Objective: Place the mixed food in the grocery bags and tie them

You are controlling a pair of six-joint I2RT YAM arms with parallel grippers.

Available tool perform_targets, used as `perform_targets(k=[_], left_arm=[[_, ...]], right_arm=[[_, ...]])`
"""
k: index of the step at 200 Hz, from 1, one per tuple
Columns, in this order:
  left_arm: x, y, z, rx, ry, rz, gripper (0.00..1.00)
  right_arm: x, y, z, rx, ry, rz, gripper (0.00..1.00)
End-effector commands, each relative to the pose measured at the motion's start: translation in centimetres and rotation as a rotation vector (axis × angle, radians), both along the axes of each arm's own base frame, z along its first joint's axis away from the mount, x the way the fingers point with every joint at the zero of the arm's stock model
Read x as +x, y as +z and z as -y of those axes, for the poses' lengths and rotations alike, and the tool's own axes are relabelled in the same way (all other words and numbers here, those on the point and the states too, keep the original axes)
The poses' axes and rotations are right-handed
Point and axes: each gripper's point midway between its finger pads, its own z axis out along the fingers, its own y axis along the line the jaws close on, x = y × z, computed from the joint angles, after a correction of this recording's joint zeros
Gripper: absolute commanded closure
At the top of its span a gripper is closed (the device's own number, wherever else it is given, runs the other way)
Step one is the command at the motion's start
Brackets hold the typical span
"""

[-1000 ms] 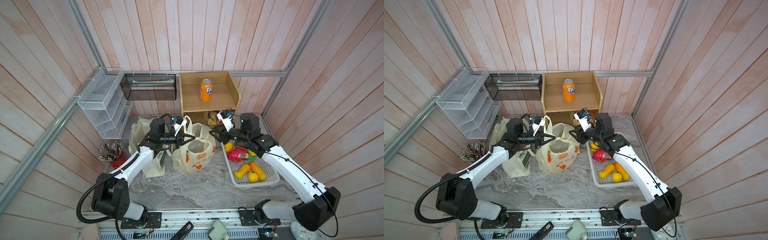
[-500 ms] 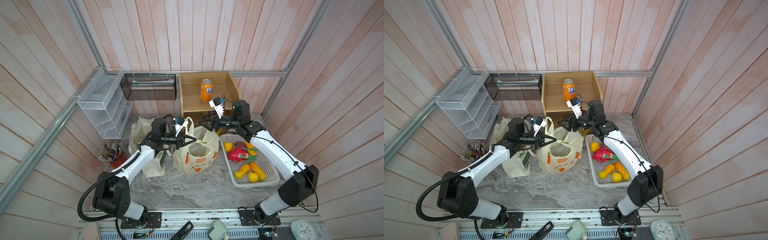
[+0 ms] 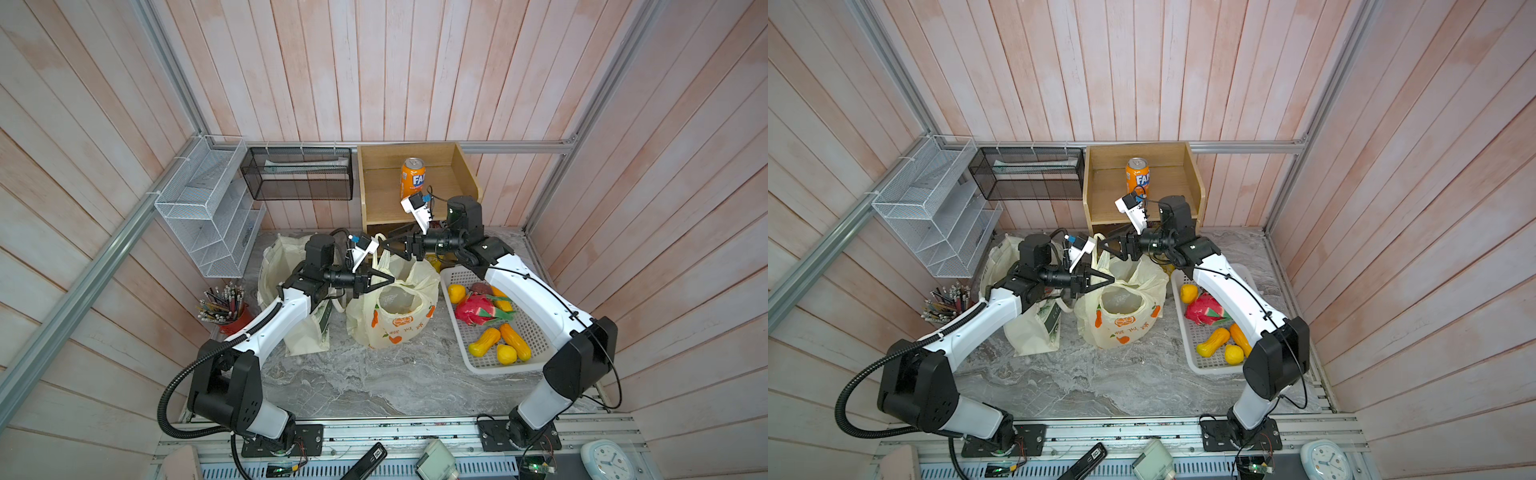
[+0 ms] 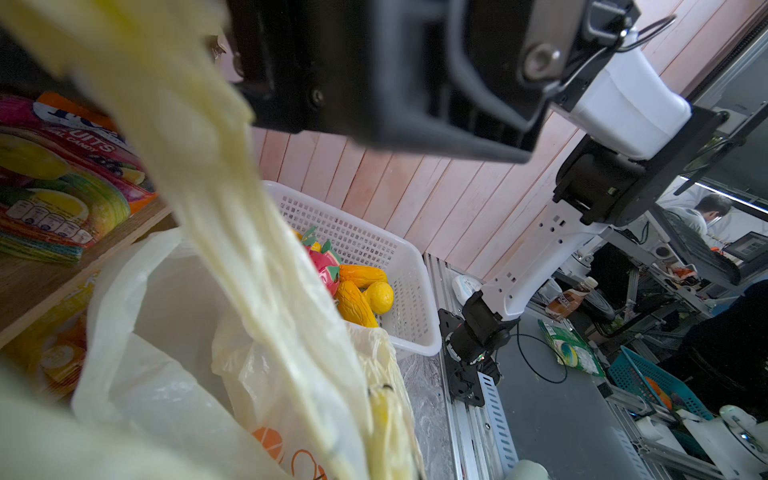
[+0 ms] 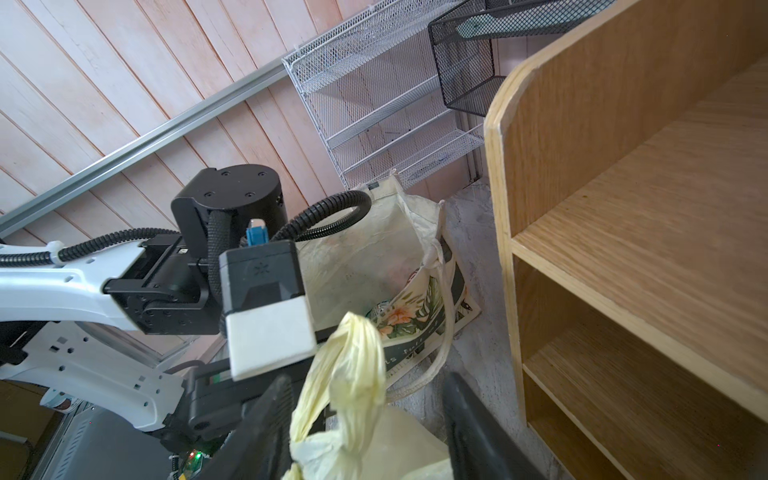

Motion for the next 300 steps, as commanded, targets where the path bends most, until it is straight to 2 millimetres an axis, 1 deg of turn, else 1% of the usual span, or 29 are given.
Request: perform_targets(k=[1, 6, 14, 19, 36, 38, 43, 59, 71, 100, 123, 136, 160, 169, 184, 211, 236, 254, 275, 300], left_arm=[[-0.1, 0.7, 0.3, -0.011, -0.029, 0.022, 1.00], [-0.1, 0.8, 0.3, -0.012, -0.029, 0.024, 1.00], [-0.1, 0.9, 0.3, -0.012, -0.030, 0.023, 1.00], [-0.1, 0.9, 0.3, -0.012, -0.031, 0.025, 1.00], [-0.1, 0.8, 0.3, -0.009, -0.029, 0.024, 1.00], [-0.1, 0.8, 0.3, -0.009, -0.028, 0.026, 1.00], [-0.1, 0.9, 0.3, -0.008, -0.026, 0.028, 0.99], [0.0, 0.9, 0.2, -0.003, -0.012, 0.030, 0.91], [0.0, 0.8, 0.2, -0.002, -0.007, 0.032, 0.87], [0.1, 0.7, 0.1, 0.003, 0.006, 0.033, 0.80], [0.2, 0.6, -0.1, 0.005, 0.023, 0.035, 0.78], [0.2, 0.7, -0.2, 0.002, 0.031, 0.037, 0.78], [0.5, 0.8, -0.5, -0.002, 0.060, 0.063, 0.85], [0.6, 1.0, -0.6, -0.008, 0.077, 0.051, 0.89], [0.9, 1.0, -0.7, -0.010, 0.099, 0.056, 0.99], [1.4, 0.9, -0.8, -0.004, 0.131, 0.057, 1.00], [2.3, 0.5, -1.1, 0.010, 0.191, 0.052, 1.00], [2.7, 0.2, -1.3, 0.011, 0.215, 0.036, 1.00], [3.1, 0.0, -1.4, 0.012, 0.238, 0.019, 1.00], [3.7, 0.2, -1.7, 0.004, 0.261, 0.007, 1.00]], right_arm=[[0.6, -0.1, -1.0, 0.002, 0.024, -0.006, 0.45], [0.8, -0.2, -1.2, -0.002, 0.028, -0.011, 0.48], [1.0, -0.2, -1.3, -0.003, 0.031, -0.010, 0.56], [1.1, -0.2, -1.3, -0.004, 0.031, -0.010, 0.64], [1.4, 0.2, -1.3, 0.001, 0.023, -0.004, 0.98], [1.4, 0.2, -1.2, 0.001, 0.021, -0.003, 1.00], [1.5, 0.3, -1.1, 0.003, 0.015, -0.003, 1.00], [1.7, 0.6, -0.5, 0.017, -0.004, 0.000, 1.00], [1.7, 0.7, -0.1, 0.020, -0.014, 0.007, 1.00], [2.2, 0.6, 1.1, 0.027, -0.060, 0.010, 1.00], [2.5, 0.5, 2.4, 0.042, -0.093, 0.006, 1.00], [2.6, 0.5, 3.0, 0.048, -0.109, 0.005, 1.00], [2.8, 0.3, 3.8, 0.051, -0.135, 0.003, 1.00], [2.8, 0.3, 4.1, 0.058, -0.143, 0.002, 1.00], [2.5, 0.4, 4.5, 0.069, -0.151, 0.000, 1.00], [1.2, 1.2, 5.0, 0.105, -0.145, 0.000, 1.00], [-0.9, 2.0, 5.3, 0.127, -0.144, 0.017, 1.00], [-2.6, 2.0, 5.4, 0.126, -0.157, 0.033, 1.00], [-4.6, 0.8, 5.2, 0.109, -0.171, 0.025, 1.00], [-7.1, -2.3, 4.5, 0.061, -0.199, -0.003, 1.00]])
